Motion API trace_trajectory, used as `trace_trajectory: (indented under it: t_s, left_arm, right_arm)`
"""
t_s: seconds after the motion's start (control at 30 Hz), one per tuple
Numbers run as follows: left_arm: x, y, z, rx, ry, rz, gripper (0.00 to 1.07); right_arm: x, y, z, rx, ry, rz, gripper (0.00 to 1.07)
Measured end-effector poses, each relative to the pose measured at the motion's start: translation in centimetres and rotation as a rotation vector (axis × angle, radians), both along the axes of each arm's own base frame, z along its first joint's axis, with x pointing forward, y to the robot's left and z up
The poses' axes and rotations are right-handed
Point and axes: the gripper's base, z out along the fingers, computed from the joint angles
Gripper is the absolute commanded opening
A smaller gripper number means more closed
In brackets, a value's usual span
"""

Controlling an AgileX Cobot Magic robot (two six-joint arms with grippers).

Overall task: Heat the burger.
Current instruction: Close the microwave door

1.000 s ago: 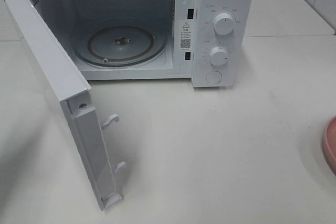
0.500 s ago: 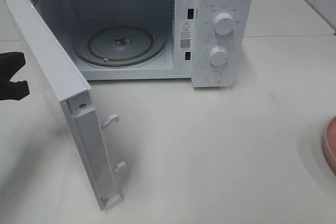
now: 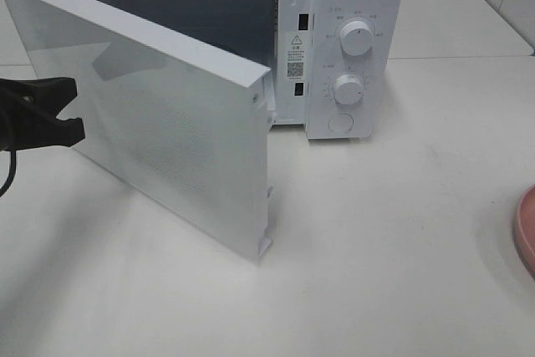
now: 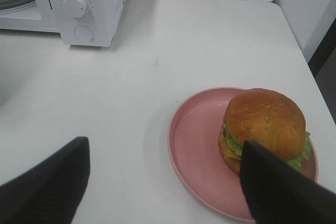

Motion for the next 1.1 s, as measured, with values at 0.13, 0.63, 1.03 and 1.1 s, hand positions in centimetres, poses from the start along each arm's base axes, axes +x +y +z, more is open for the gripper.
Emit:
trace_trajectory:
  t_s: [0.13, 0.63, 1.03, 1.1]
  left_arm:
    - [0.3, -0.8, -0.1, -0.001, -0.001, -0.024, 0.0]
    - [3.6, -5.2, -0.3, -0.018, -0.025, -0.081, 0.0]
    - [5.8, -7.8, -0.5, -0.017, -0.011, -0.099, 0.0]
    - [6.3, -8.2, -0.5, -0.015, -0.007, -0.1, 0.0]
  right_arm:
    - [0.0, 0.0, 0.0, 0.0, 0.0, 0.0, 0.76]
    - [0.0, 0.0, 0.0, 0.0, 0.0, 0.0, 0.76]
    - [0.0, 0.0, 0.0, 0.0, 0.0, 0.0, 0.76]
    - [0.0, 0.0, 0.0, 0.0, 0.0, 0.0, 0.76]
